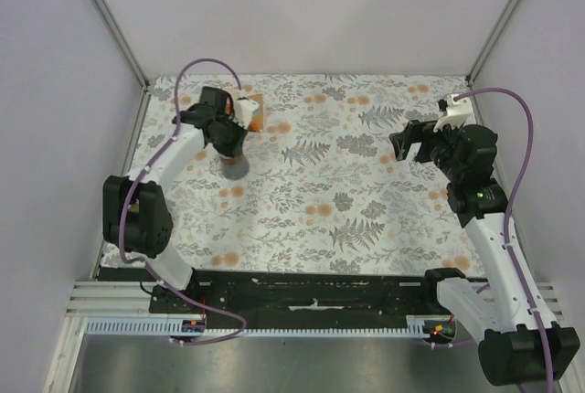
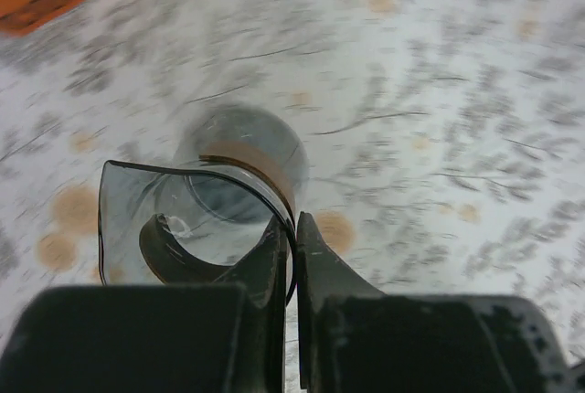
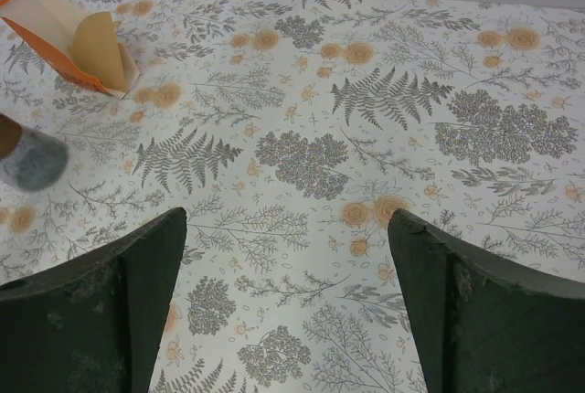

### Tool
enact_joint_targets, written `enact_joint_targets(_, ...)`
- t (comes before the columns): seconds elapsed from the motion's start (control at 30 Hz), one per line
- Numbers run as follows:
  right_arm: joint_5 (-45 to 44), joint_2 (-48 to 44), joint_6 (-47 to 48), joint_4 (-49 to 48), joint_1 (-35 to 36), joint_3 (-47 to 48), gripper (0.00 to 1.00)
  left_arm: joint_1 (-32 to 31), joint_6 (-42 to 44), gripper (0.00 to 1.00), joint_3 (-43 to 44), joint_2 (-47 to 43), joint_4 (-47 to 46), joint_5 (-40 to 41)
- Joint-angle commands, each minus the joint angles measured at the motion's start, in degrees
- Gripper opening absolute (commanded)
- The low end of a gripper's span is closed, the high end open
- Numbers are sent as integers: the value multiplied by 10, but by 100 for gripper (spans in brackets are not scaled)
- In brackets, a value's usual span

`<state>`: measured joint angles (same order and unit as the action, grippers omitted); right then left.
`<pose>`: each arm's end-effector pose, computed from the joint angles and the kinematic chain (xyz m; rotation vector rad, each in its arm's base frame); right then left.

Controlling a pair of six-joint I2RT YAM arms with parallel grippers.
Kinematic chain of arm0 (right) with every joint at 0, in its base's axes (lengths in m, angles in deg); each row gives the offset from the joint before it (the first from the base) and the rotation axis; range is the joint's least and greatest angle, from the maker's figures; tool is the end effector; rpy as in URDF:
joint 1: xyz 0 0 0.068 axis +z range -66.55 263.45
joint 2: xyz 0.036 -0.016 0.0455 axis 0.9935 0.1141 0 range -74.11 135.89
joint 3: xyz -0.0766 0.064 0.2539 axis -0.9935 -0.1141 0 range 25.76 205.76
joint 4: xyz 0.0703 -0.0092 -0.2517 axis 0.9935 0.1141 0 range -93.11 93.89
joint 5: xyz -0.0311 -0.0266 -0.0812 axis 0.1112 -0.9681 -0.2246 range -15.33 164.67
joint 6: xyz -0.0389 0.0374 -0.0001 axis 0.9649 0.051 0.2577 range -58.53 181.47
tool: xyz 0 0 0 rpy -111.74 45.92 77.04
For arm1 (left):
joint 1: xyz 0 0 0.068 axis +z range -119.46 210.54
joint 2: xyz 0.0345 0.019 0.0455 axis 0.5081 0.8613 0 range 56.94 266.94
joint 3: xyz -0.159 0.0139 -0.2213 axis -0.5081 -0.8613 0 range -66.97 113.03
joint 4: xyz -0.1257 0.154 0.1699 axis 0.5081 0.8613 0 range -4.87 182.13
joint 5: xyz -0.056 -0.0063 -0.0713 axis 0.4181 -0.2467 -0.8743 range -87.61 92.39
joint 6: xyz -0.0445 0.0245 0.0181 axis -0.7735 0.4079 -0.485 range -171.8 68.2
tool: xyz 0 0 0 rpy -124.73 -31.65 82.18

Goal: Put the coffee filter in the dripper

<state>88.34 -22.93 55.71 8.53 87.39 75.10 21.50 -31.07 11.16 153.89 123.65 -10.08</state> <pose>0.2059 0.0226 0.3460 -0.1419 1.8064 0.3358 0.3563 -0.0645 0.2618 0.7330 2.4404 -0.2007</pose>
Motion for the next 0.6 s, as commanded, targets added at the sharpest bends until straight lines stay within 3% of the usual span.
enact_joint_targets(0.0,3,-10,3,-10,3,33,98,-124,80,2,-35,-66,25,-98)
enact_joint_targets(0.1,5,-13,3,-7,4,31,98,-185,105,2,-46,-66,28,-128)
enact_joint_targets(0.2,6,-16,3,-7,4,28,98,-225,122,2,-51,-44,27,-106)
enact_joint_targets(0.37,6,-23,4,-4,7,31,98,-259,137,6,-60,-31,28,-91)
enact_joint_targets(0.4,6,-25,5,-5,7,30,98,-260,137,14,-58,-34,28,-93)
enact_joint_targets(0.5,7,-29,5,-4,6,31,98,-259,136,53,-39,-58,45,-98)
enact_joint_targets(0.57,8,-29,6,-4,8,33,98,-253,130,70,-13,-77,59,-95)
